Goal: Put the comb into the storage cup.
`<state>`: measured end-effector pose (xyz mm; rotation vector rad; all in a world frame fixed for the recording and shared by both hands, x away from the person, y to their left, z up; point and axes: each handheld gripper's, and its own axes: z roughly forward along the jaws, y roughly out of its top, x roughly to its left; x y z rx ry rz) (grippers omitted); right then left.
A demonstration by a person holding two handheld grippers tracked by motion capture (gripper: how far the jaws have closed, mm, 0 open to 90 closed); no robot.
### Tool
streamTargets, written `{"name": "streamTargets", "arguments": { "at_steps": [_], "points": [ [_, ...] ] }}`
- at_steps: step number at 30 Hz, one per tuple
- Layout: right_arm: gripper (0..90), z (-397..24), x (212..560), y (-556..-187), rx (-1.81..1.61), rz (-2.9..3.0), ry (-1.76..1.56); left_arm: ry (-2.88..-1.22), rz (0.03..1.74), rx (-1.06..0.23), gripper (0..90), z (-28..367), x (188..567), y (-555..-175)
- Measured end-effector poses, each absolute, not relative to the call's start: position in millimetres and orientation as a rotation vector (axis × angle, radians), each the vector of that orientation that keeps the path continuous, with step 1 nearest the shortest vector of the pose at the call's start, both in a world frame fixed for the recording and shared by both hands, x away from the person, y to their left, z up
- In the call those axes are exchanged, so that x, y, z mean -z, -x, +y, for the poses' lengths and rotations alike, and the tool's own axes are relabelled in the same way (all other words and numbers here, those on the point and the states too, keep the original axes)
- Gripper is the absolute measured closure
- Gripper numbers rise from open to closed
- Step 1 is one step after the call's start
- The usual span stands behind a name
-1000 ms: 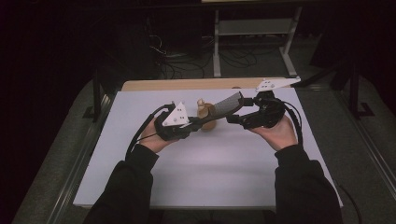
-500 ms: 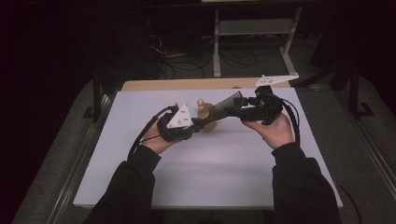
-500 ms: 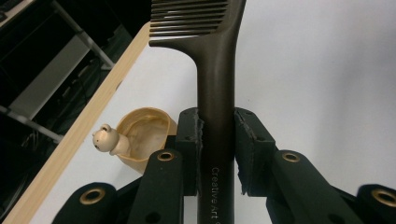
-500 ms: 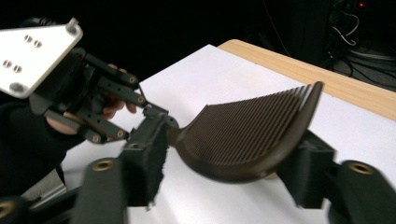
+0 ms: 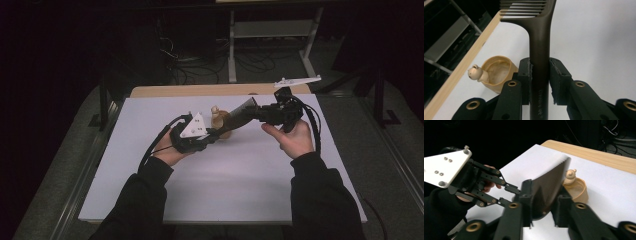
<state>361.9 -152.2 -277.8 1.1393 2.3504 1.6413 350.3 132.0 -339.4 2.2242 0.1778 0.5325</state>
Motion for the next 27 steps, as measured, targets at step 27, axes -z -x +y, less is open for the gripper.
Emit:
{"name": "streamTargets", "arguments": {
  "at_steps": [27],
  "points": [
    [83.4, -147, 251, -355, -1.578, 2.387, -1.010, -2.036, 0.304, -0.390, 48.7, 161, 340, -355]
  ]
}}
